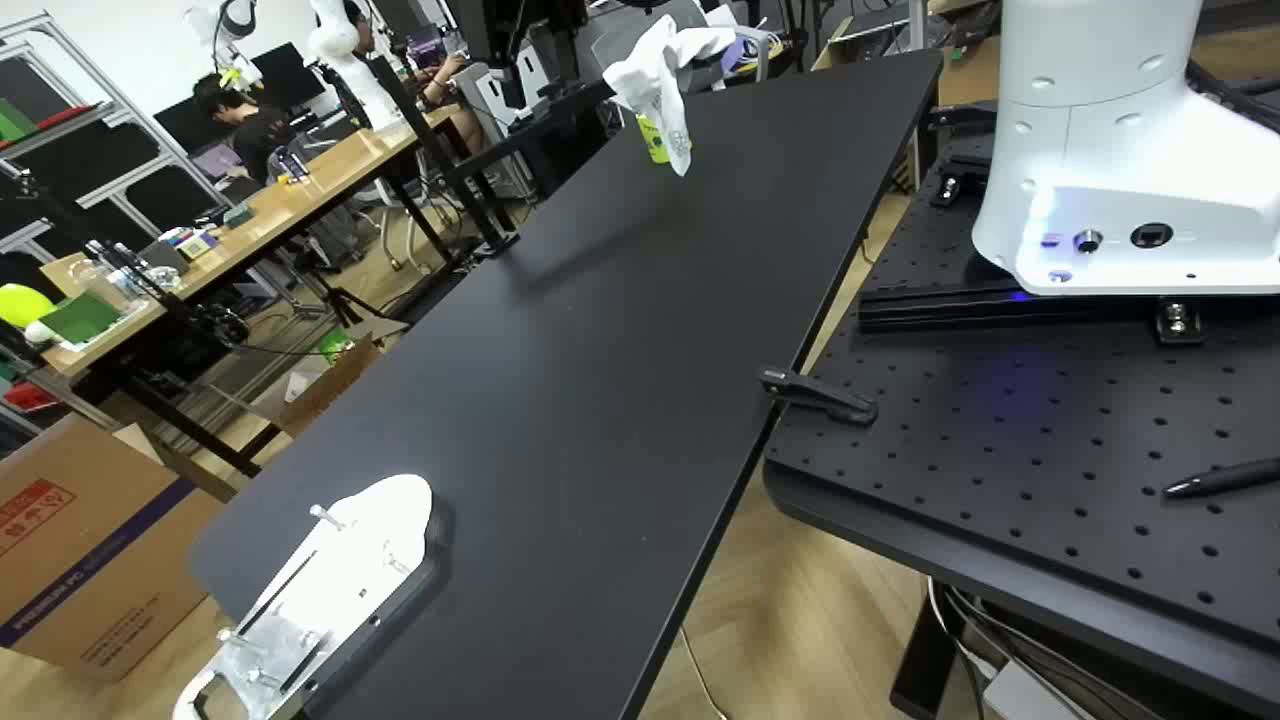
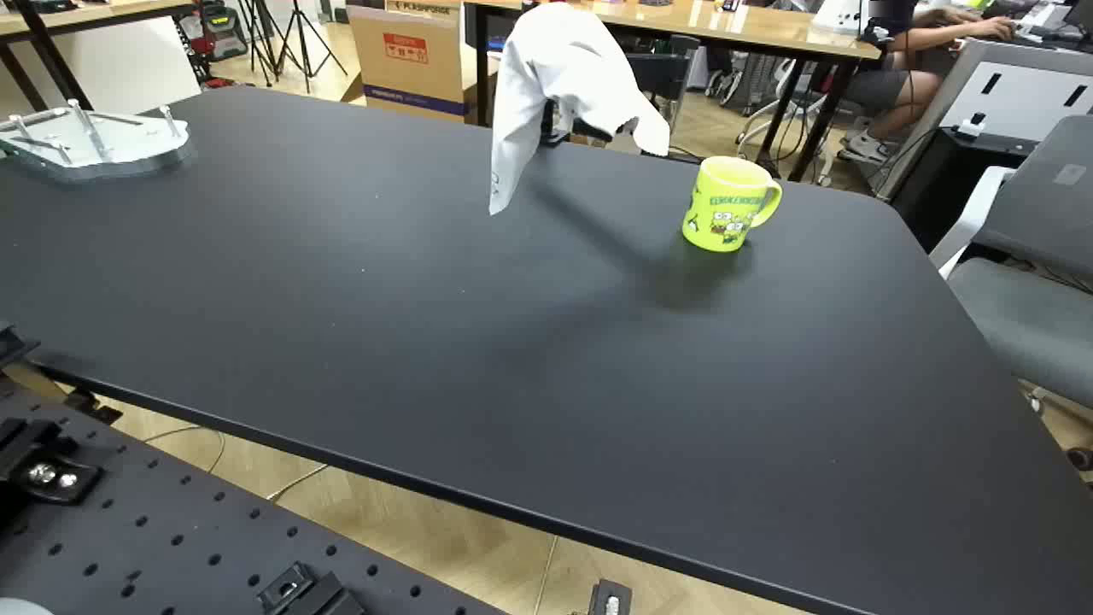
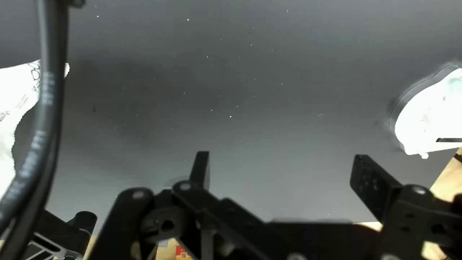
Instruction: Unhang the cloth and put it on the table
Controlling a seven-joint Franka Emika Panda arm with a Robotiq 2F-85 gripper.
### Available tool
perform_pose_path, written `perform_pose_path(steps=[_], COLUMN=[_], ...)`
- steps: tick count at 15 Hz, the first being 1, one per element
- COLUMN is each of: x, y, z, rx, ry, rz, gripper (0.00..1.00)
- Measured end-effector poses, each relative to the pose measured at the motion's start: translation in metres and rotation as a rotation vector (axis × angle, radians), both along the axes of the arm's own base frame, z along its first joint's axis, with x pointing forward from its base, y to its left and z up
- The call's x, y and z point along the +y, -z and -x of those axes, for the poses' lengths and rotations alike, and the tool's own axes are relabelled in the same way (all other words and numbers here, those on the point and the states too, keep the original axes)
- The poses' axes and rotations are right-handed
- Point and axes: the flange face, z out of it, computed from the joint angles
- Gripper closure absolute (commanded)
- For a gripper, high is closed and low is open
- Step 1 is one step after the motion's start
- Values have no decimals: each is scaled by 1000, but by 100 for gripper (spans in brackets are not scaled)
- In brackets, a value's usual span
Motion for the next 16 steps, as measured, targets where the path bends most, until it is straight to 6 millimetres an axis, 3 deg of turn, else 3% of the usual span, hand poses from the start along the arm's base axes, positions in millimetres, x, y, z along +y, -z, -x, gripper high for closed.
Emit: perform_pose_path(steps=[12, 16], x=[-1, -26], y=[0, -5], z=[0, -1], rx=[0, -11], ry=[-1, 16], rz=[6, 63], gripper=[0, 0])
